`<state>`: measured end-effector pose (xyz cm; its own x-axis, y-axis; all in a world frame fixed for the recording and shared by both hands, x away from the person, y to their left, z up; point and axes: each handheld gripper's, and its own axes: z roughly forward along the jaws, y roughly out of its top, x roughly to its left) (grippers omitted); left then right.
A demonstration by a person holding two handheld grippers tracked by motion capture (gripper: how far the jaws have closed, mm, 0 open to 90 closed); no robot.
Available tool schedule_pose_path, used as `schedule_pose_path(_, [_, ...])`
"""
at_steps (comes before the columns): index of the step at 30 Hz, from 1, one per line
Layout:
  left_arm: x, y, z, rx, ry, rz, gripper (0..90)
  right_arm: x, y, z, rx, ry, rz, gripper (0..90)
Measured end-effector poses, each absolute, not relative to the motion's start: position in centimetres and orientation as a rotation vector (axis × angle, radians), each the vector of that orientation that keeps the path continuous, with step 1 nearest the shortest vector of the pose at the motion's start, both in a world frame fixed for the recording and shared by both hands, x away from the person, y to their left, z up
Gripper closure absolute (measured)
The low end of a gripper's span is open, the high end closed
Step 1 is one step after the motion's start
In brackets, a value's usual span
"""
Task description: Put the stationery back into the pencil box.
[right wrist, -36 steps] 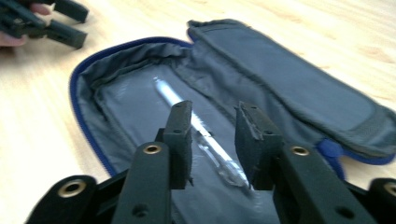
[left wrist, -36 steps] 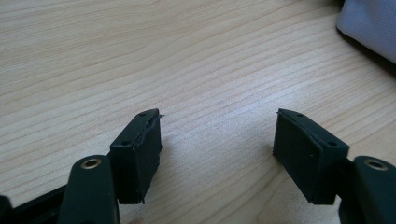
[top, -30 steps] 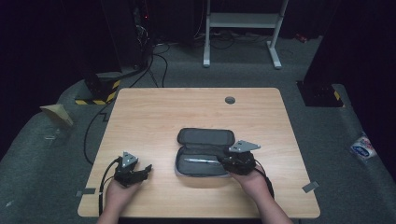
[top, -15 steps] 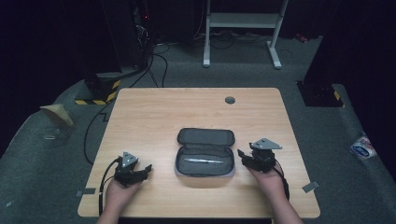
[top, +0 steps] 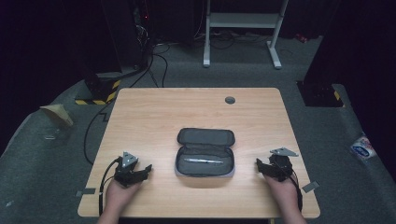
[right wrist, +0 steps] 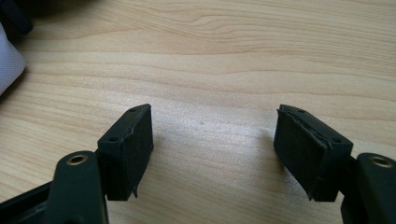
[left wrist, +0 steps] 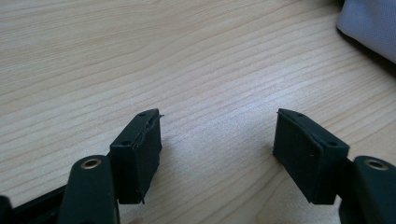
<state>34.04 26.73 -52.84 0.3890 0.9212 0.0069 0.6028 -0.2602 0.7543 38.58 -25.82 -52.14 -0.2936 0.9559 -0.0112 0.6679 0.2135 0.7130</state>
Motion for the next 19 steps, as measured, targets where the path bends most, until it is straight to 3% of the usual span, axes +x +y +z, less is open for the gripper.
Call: schedule_pose_path(19, [34.30, 26.70, -52.85, 1.973, 1.299, 0.599, 32.3, 38.07, -25.30, -52.35, 1.498, 2.013, 0.846, 26.1])
